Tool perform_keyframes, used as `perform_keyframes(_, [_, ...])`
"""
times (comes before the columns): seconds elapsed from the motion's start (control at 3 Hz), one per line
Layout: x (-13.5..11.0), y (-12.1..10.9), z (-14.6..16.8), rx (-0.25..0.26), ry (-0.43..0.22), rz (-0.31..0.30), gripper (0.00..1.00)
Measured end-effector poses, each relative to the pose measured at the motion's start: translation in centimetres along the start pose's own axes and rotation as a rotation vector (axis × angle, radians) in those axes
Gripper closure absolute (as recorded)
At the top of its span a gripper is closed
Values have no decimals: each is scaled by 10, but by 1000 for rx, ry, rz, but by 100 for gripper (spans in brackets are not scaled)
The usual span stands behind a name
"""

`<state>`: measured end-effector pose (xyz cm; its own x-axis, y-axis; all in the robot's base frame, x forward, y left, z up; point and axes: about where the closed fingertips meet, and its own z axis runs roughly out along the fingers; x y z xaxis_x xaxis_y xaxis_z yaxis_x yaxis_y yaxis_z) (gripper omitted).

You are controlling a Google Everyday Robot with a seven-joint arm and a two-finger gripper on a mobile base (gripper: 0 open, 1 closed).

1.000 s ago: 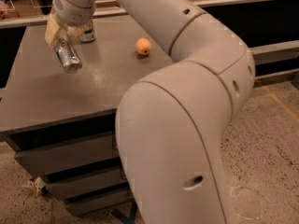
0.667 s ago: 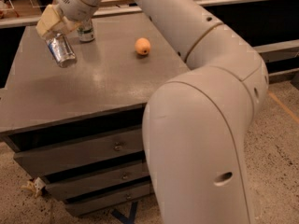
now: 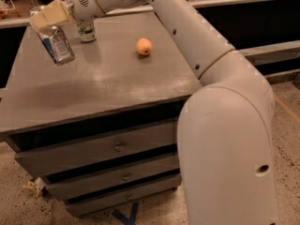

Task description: Place redbull can upright

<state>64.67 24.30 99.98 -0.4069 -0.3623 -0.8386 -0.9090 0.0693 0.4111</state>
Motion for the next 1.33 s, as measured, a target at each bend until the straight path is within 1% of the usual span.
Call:
perform_keyframes(0.33, [3, 17, -18, 21, -46, -177, 100])
perform_keyframes(0.67, [12, 19, -9, 11, -43, -258, 100])
perform_keyframes(1.0, [12, 19, -9, 11, -42, -258, 100])
perform_keyframes(1.33, [13, 19, -7, 40, -71, -269, 100])
